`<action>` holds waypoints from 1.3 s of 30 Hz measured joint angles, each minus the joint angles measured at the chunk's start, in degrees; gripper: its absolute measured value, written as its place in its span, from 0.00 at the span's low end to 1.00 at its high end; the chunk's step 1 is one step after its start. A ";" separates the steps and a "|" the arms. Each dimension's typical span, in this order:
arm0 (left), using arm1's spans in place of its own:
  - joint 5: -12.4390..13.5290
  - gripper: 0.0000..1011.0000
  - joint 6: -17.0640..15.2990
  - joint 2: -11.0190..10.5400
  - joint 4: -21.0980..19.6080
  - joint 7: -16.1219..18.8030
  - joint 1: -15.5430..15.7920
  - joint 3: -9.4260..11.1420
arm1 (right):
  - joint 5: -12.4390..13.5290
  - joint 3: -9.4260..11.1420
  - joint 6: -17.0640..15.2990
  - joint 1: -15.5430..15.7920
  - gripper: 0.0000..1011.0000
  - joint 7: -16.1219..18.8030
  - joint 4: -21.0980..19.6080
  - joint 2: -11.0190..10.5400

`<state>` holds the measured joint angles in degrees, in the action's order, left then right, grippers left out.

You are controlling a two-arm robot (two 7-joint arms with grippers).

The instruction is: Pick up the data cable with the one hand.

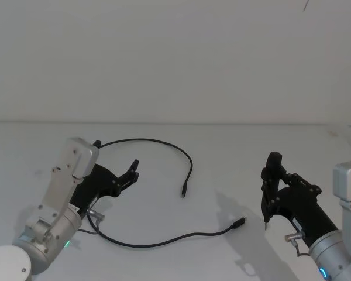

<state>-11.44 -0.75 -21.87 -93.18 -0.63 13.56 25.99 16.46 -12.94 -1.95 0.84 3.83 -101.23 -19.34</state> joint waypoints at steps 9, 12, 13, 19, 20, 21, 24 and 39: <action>0.00 0.99 0.00 -0.02 0.00 0.01 0.02 0.00 | 0.00 0.00 0.00 0.00 0.28 0.00 0.00 0.00; 0.00 0.99 0.00 -0.02 0.00 0.01 0.02 0.00 | 0.00 0.00 0.00 0.00 0.28 0.00 0.00 0.00; 0.00 0.99 0.00 -0.01 0.00 0.00 0.03 0.00 | 0.00 0.00 0.00 0.00 0.28 0.00 0.00 0.00; -0.20 0.99 0.31 0.02 0.30 -1.07 0.43 0.07 | 0.00 0.00 0.00 0.00 0.28 0.00 0.00 0.00; -0.20 0.99 0.31 0.02 0.30 -1.07 0.43 0.07 | 0.00 0.00 0.00 0.00 0.28 0.00 0.00 0.00; -0.42 0.99 0.47 0.02 0.45 -1.74 0.62 0.12 | 0.00 0.00 0.00 0.00 0.28 0.00 0.00 0.00; -0.99 0.99 0.75 0.01 0.86 -3.14 1.11 0.28 | 0.00 0.00 0.00 0.00 0.28 0.00 0.00 0.00; -5.06 0.99 0.42 -0.06 4.09 -13.62 4.82 1.92 | 0.00 0.00 0.00 0.00 0.28 0.00 0.00 0.00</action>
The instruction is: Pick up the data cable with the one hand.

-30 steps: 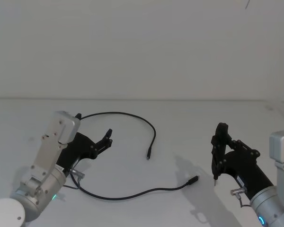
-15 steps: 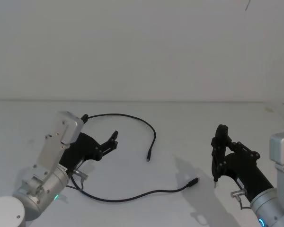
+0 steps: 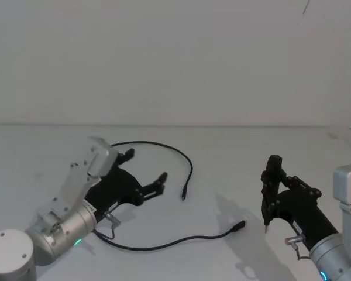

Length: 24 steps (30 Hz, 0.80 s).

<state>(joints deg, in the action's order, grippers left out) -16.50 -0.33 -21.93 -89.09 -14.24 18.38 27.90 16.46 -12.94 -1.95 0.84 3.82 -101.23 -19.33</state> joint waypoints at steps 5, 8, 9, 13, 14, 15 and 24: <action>-1.62 0.99 -1.59 -0.15 1.66 -5.17 2.07 1.07 | 0.00 0.00 0.00 0.00 0.28 0.00 0.00 0.00; -2.26 0.99 -2.43 -0.26 2.31 -7.32 2.87 1.56 | 0.00 0.00 0.00 0.00 0.28 0.00 0.00 0.00; -2.64 0.99 -2.99 -0.36 2.82 -8.65 3.56 1.98 | 0.00 0.00 0.00 0.00 0.28 0.00 0.00 0.00; -3.65 0.99 -4.71 -0.67 3.96 -12.27 5.19 2.99 | 0.01 0.00 0.00 0.00 0.28 0.00 0.00 0.00; -3.87 0.99 -5.06 -0.73 4.19 -12.94 5.52 3.21 | 0.00 0.00 0.00 0.00 0.28 0.00 0.00 0.00; -4.19 0.99 -5.97 -0.91 4.65 -14.54 6.23 3.68 | 0.00 0.00 0.00 0.00 0.28 0.00 0.00 0.00; -5.44 0.99 -10.58 -2.06 7.16 -22.07 10.46 6.57 | 0.00 0.00 0.00 0.00 0.28 0.00 0.00 0.00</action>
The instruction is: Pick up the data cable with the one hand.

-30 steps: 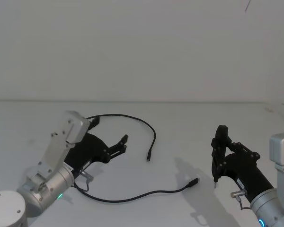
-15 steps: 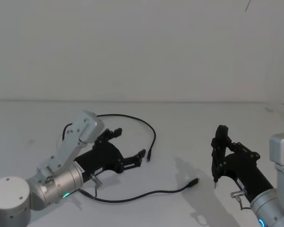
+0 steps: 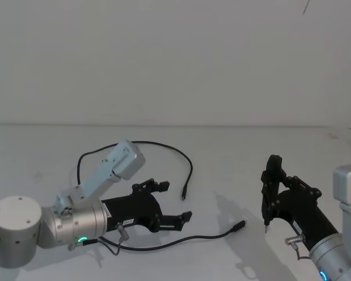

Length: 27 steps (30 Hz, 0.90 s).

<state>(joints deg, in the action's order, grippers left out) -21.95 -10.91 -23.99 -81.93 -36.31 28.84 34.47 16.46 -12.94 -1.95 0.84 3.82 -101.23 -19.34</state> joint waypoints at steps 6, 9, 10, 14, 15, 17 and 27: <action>-0.58 0.99 -2.02 -0.59 1.81 -4.11 2.38 1.70 | 0.00 0.00 0.00 0.00 0.28 0.00 0.00 0.00; -0.76 0.99 -2.56 -0.71 2.78 -5.80 3.45 2.46 | 0.00 0.00 0.00 0.00 0.28 0.00 0.00 0.00; -0.80 0.99 -2.67 -0.72 3.13 -6.19 3.80 2.68 | 0.00 0.00 0.00 0.00 0.28 0.00 0.00 0.00; -1.00 0.99 -3.10 -0.66 4.83 -8.31 5.30 3.66 | 0.00 0.00 0.00 0.00 0.28 0.00 0.00 0.00; -1.02 0.99 -3.15 -0.62 5.07 -8.60 5.53 3.82 | 0.00 0.00 0.00 0.00 0.28 0.00 0.00 0.00; -1.09 0.99 -3.23 -0.46 5.86 -9.51 6.18 4.29 | 0.00 0.00 0.00 0.00 0.28 0.00 0.00 0.00; -0.68 0.99 -3.42 0.46 9.17 -12.19 8.79 6.80 | 0.00 0.00 0.00 0.00 0.28 0.00 0.00 0.00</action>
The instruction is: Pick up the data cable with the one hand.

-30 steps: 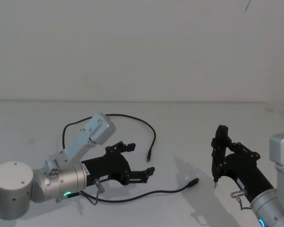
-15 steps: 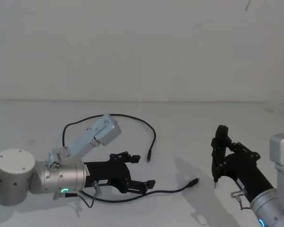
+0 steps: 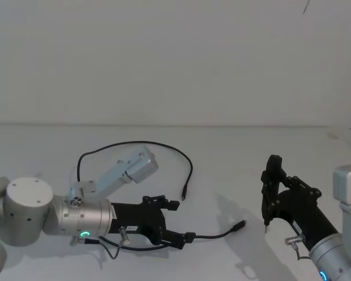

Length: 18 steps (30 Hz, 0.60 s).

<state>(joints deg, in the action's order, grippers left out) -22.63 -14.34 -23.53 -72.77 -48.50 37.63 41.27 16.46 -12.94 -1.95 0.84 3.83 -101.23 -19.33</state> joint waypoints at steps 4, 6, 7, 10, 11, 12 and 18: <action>0.54 0.99 0.00 0.58 1.29 -0.64 0.88 1.08 | 0.00 0.00 0.00 0.00 0.28 0.00 0.00 0.00; 0.80 0.99 0.03 0.90 1.94 -0.98 1.28 1.68 | 0.00 0.00 0.00 0.00 0.28 0.00 0.00 0.00; 0.80 0.99 0.03 0.90 1.94 -0.98 1.28 1.68 | 0.00 0.00 0.00 0.00 0.28 0.00 0.00 0.00; 1.30 0.99 0.28 1.38 2.94 -1.41 1.98 2.66 | 0.00 0.00 0.01 0.00 0.28 0.00 0.00 0.00; 1.41 0.99 0.35 1.48 3.16 -1.45 2.13 2.85 | 0.00 0.00 0.00 0.00 0.28 0.00 0.00 0.00; 1.50 0.99 0.43 1.53 3.27 -1.50 2.21 2.95 | 0.00 0.00 0.00 0.00 0.28 0.00 0.00 0.00; 2.09 0.90 1.10 2.06 4.34 -1.63 3.02 4.06 | 0.00 0.00 0.00 0.00 0.28 0.00 0.00 0.00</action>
<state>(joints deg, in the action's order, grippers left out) -20.54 -13.23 -21.48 -68.43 -50.13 40.65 45.33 16.46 -12.94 -1.95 0.84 3.83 -101.23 -19.33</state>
